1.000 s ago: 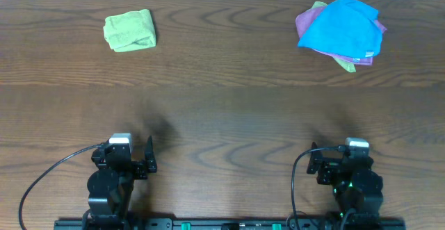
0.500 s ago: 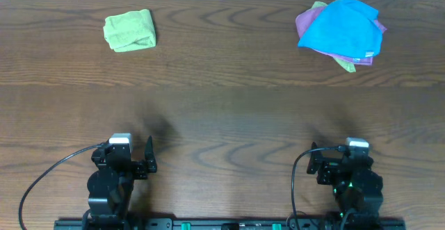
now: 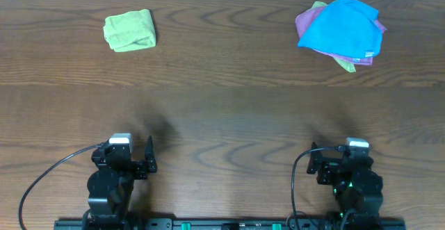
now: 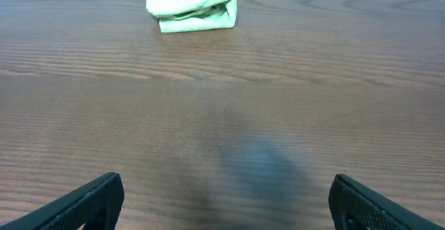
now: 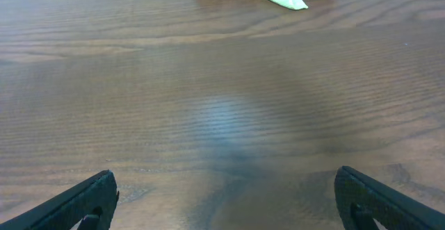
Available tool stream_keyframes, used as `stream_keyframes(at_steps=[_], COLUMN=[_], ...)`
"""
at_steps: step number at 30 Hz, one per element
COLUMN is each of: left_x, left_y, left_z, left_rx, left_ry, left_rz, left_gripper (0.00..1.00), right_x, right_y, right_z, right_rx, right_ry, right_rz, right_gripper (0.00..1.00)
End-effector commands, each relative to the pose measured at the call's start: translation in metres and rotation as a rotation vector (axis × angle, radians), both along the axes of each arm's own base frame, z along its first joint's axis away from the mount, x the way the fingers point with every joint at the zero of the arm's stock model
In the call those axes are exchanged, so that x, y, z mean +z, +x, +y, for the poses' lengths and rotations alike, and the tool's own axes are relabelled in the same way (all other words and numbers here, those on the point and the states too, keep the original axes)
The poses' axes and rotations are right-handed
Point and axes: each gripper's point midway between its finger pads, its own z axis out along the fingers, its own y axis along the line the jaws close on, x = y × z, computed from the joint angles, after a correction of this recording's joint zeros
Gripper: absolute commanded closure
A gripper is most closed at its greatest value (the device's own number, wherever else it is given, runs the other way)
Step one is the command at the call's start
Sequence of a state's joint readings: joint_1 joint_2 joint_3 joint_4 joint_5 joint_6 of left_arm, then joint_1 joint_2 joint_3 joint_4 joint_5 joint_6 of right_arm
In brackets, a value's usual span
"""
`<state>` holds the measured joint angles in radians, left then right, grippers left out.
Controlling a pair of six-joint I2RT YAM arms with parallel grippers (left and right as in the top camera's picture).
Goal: Fold the cloth
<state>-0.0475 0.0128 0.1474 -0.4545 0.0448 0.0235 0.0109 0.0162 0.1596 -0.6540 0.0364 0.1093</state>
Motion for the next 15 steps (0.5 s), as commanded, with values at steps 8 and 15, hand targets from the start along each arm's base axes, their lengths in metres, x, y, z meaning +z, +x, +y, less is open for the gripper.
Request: stream_keyframes(at_steps=[8,15], left_x=[-0.007,-0.007], left_y=[-0.001,-0.001], left_z=[0.003,0.003], left_rx=[0.011,0.011], left_ry=[0.011,0.011], left_rz=[0.013,0.013], left_gripper=[0.05,0.05], right_x=[-0.001,0.016], right_y=[0.0,0.001], right_z=[0.004,0.001], right_rx=[0.025,-0.029], right_ry=[-0.006,0.072], right_rz=[-0.002,-0.005], right_gripper=[0.01,0.01])
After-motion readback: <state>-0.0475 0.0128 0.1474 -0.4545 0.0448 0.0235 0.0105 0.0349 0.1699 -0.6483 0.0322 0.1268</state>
